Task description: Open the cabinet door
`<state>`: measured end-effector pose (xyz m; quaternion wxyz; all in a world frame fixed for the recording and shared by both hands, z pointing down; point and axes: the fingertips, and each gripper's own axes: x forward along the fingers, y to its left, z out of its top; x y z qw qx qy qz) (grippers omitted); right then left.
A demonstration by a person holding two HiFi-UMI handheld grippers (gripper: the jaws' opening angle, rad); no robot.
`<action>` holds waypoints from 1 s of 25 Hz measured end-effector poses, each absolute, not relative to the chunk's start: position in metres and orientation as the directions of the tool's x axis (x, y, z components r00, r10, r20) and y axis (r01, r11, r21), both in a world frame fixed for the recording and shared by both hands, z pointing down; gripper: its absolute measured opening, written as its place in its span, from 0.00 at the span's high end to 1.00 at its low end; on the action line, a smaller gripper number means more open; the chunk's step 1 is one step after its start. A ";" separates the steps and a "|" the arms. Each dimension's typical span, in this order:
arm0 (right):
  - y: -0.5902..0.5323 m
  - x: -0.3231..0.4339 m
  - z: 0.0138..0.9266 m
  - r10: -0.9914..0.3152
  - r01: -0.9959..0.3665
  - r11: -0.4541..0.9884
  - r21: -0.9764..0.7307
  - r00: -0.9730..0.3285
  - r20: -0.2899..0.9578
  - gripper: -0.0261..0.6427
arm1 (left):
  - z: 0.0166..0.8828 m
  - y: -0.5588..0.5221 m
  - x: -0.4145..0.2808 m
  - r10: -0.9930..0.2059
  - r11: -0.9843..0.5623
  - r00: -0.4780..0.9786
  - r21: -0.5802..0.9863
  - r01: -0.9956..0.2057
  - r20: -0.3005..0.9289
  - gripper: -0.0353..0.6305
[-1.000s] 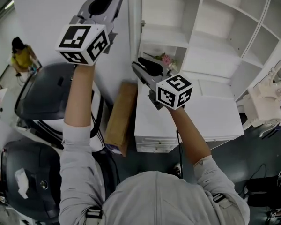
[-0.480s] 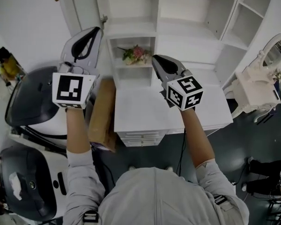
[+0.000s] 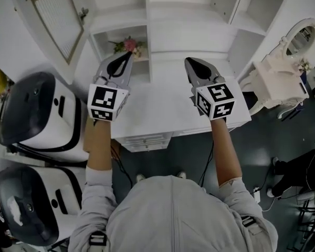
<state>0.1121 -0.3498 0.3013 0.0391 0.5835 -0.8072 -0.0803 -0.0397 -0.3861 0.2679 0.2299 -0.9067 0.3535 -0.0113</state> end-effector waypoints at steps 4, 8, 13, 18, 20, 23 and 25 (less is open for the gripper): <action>-0.345 0.131 0.317 -0.958 -0.945 0.281 0.169 -0.285 -0.003 0.96 | 0.296 -0.390 -0.025 -0.650 -0.657 0.753 -0.423 -0.624 -0.102 0.92; -0.338 0.142 0.329 -0.966 -0.951 0.258 0.173 -0.259 0.020 0.96 | 0.318 -0.388 -0.021 -0.644 -0.680 0.761 -0.399 -0.615 -0.075 0.92; -0.334 0.148 0.338 -0.972 -0.950 0.234 0.209 -0.229 0.046 0.96 | 0.332 -0.383 -0.023 -0.645 -0.687 0.761 -0.385 -0.616 -0.067 0.92; -0.332 0.144 0.344 -0.971 -0.944 0.237 0.229 -0.227 0.071 0.96 | 0.332 -0.382 -0.027 -0.646 -0.687 0.760 -0.377 -0.621 -0.072 0.92; -0.333 0.140 0.347 -0.970 -0.942 0.243 0.233 -0.230 0.081 0.96 | 0.333 -0.382 -0.027 -0.645 -0.690 0.761 -0.378 -0.618 -0.068 0.92; -0.336 0.136 0.349 -0.967 -0.940 0.252 0.231 -0.238 0.087 0.96 | 0.335 -0.383 -0.025 -0.641 -0.694 0.765 -0.381 -0.611 -0.061 0.92; -0.337 0.134 0.348 -0.966 -0.938 0.256 0.232 -0.242 0.085 0.96 | 0.335 -0.384 -0.025 -0.639 -0.695 0.767 -0.382 -0.609 -0.060 0.92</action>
